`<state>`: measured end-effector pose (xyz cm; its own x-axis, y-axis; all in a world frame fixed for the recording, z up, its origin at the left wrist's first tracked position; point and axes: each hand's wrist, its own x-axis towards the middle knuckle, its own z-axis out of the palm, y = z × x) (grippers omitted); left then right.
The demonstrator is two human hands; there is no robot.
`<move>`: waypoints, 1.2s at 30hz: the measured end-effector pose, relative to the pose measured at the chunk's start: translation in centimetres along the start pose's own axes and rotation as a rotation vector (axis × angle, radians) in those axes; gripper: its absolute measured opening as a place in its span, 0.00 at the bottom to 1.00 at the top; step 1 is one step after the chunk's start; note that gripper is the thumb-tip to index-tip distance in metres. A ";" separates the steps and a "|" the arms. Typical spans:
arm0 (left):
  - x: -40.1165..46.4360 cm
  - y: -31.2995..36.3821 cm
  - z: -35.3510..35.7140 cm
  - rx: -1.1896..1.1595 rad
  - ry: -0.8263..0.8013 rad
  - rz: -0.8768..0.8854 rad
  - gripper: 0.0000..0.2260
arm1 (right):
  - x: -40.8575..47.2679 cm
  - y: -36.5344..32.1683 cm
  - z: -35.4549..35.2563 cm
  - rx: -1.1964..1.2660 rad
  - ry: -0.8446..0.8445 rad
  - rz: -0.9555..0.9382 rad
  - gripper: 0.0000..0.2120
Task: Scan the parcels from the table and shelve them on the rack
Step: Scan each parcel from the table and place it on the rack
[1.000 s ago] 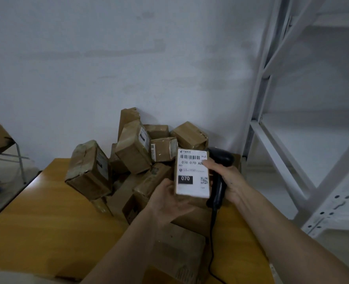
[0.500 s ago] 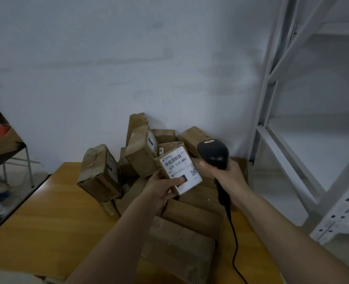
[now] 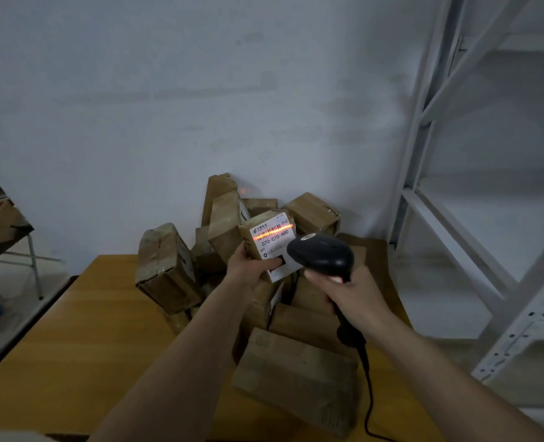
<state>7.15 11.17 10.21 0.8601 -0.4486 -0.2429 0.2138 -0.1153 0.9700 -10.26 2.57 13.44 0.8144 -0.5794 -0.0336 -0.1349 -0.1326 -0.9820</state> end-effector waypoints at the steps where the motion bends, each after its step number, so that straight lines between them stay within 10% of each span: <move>1: 0.0 -0.1 -0.1 -0.011 -0.018 -0.002 0.30 | -0.3 0.1 0.2 -0.011 0.006 0.010 0.08; 18: -4.8 -0.2 3.6 -0.083 -0.411 -0.053 0.27 | -5.3 -0.4 -3.6 0.198 0.199 -0.036 0.04; 36: -22.7 2.2 22.9 0.058 -0.629 0.037 0.28 | -20.4 -0.5 -23.7 0.398 0.518 -0.141 0.07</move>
<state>-22.52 0.76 17.74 0.4256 -0.8864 -0.1818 0.1490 -0.1295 0.9803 -40.17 -4.61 19.04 0.4193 -0.9027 0.0966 0.2528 0.0139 -0.9674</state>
